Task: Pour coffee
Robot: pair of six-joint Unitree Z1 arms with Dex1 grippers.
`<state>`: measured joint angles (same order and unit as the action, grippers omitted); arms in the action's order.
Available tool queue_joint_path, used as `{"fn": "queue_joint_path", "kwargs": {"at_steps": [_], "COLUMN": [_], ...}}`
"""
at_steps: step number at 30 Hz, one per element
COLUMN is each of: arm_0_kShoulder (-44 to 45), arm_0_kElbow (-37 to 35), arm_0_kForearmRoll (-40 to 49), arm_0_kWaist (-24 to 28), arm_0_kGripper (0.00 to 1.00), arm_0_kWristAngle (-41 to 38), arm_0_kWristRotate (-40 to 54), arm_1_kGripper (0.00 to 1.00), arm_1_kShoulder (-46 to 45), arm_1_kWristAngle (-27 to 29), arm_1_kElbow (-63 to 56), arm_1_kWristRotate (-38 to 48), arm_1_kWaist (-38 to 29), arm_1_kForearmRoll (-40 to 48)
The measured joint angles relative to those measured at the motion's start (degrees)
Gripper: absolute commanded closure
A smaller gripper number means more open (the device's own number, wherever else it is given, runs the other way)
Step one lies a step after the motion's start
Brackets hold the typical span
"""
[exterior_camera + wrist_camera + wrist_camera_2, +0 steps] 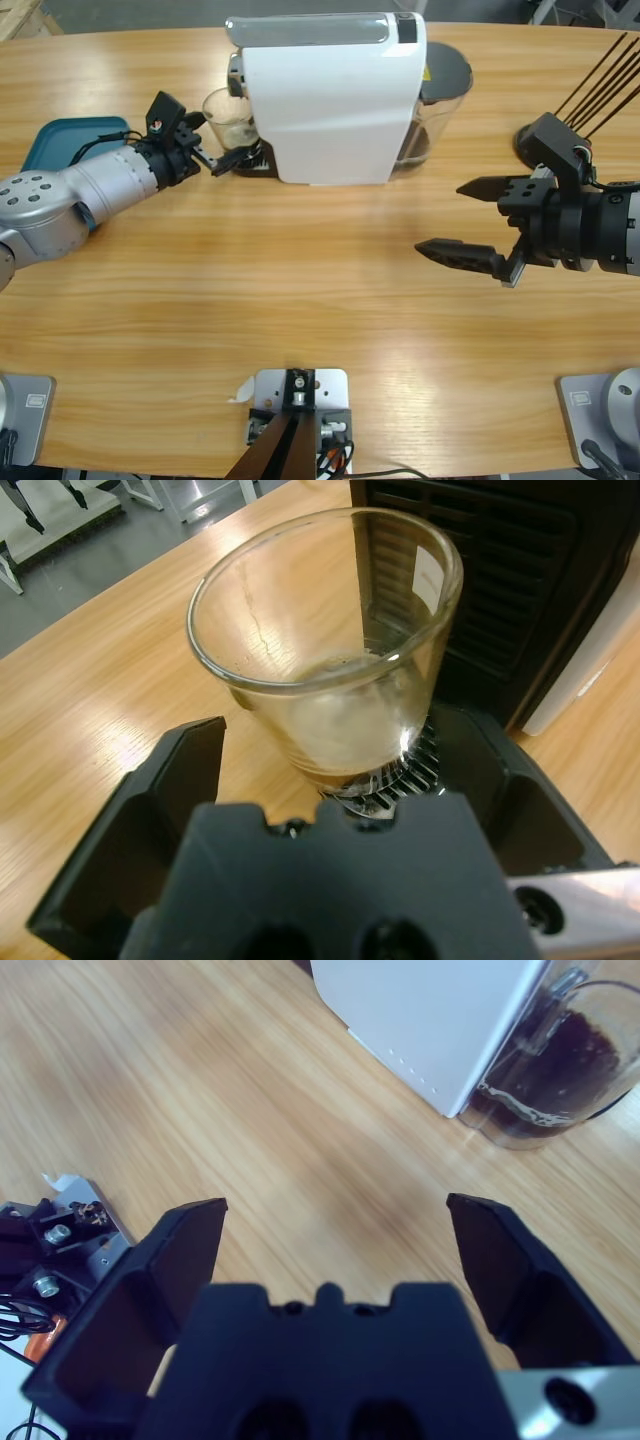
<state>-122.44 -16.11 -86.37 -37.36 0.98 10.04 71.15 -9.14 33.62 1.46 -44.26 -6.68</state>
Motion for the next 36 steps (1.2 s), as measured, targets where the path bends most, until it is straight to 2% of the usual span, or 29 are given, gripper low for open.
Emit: {"fn": "queue_joint_path", "kwargs": {"at_steps": [8, 15, 17, 20, 23, 24, 26, 28, 30, 36], "arm_0_kShoulder": [0.01, 0.0, 0.0, 0.0, 0.0, 0.0, 0.0, -0.1, -0.2, -0.26], "arm_0_kElbow": [0.0, 0.0, 0.0, 0.0, 0.0, 0.0, -0.04, -0.11, -0.21, -0.33], "arm_0_kForearmRoll": [0.0, 0.0, -0.01, -0.01, -0.01, -0.01, -0.01, -0.01, -0.04, -0.05], "arm_0_kWaist": [0.02, 0.18, 0.37, 0.84, 1.31, 1.46, 1.6, 1.69, 1.76, 1.98], "arm_0_kGripper": [0.121, 0.143, 0.274, 0.555, 0.732, 0.742, 0.863, 0.873, 1.0, 1.0], "arm_0_kWristAngle": [-8.1, -8.82, -8.82, -8.82, -8.82, -8.82, -8.83, -9.09, -9.65, -10.78], "arm_0_kWristRotate": [-0.77, -0.77, -0.77, -0.77, -0.77, -0.77, -0.77, -0.76, -0.74, -0.43], "arm_1_kGripper": [0.0, 0.0, 0.0, 0.004, 0.012, 0.016, 0.018, 0.018, 0.018, 0.018], "arm_1_kShoulder": [0.11, 0.16, 0.16, 0.16, 0.16, 0.17, 0.21, 0.22, 0.32, 0.42], "arm_1_kWristAngle": [0.0, 0.0, 0.0, 0.0, 0.0, 0.0, 0.0, 0.0, 0.0, 0.0], "arm_1_kElbow": [0.0, 0.0, 0.01, 0.01, 0.01, 0.01, 0.01, 0.01, 0.01, 0.03], "arm_1_kWristRotate": [-0.09, -0.1, -0.1, -0.1, -0.1, -0.1, -0.1, -0.1, -0.1, -0.1], "arm_1_kWaist": [0.0, 0.0, 0.0, 0.0, 0.0, 0.0, 0.0, 0.0, 0.0, 0.0], "arm_1_kForearmRoll": [0.0, -0.01, -0.01, -0.01, -0.01, -0.01, -0.01, -0.01, -0.01, -0.01]}}
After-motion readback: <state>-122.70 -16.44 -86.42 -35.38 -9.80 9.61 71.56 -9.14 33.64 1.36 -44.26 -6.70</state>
